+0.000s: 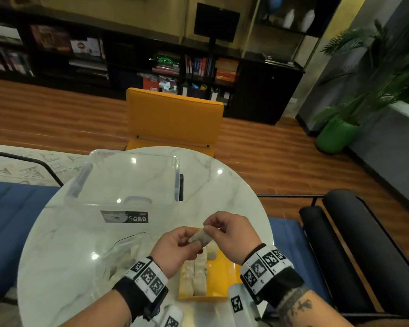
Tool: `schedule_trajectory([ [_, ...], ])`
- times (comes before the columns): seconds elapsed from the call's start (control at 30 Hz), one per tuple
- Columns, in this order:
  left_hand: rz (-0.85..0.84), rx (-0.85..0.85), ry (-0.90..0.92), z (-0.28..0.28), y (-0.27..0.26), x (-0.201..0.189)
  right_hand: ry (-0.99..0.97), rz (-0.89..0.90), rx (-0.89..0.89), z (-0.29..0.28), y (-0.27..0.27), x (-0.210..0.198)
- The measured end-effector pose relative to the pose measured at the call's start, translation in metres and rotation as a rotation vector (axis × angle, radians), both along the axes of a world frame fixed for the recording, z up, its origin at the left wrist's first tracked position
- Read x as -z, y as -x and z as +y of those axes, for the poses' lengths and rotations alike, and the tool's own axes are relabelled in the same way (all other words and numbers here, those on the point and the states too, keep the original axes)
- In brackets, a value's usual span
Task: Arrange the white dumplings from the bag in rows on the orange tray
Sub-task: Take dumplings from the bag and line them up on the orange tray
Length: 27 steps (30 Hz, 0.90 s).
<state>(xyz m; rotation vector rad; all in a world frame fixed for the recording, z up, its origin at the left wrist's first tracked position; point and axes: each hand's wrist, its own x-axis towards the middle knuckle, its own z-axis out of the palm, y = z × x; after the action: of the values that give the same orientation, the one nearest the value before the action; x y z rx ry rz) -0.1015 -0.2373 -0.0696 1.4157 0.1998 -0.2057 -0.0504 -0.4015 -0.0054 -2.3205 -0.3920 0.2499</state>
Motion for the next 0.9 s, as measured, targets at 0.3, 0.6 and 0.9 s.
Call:
schedule_trajectory([
  [0.3, 0.027, 0.057, -0.035, -0.002, -0.011, 0.002, -0.022, 0.059, 0.066, -0.005, -0.01, 0.0],
  [0.6, 0.02, -0.041, -0.417, 0.012, -0.014, 0.04, 0.326, 0.109, 0.01, -0.023, -0.025, 0.029],
  [0.9, 0.051, 0.2, -0.874, 0.015, -0.013, 0.064, 0.769, 0.317, -0.268, -0.03, -0.018, 0.091],
])
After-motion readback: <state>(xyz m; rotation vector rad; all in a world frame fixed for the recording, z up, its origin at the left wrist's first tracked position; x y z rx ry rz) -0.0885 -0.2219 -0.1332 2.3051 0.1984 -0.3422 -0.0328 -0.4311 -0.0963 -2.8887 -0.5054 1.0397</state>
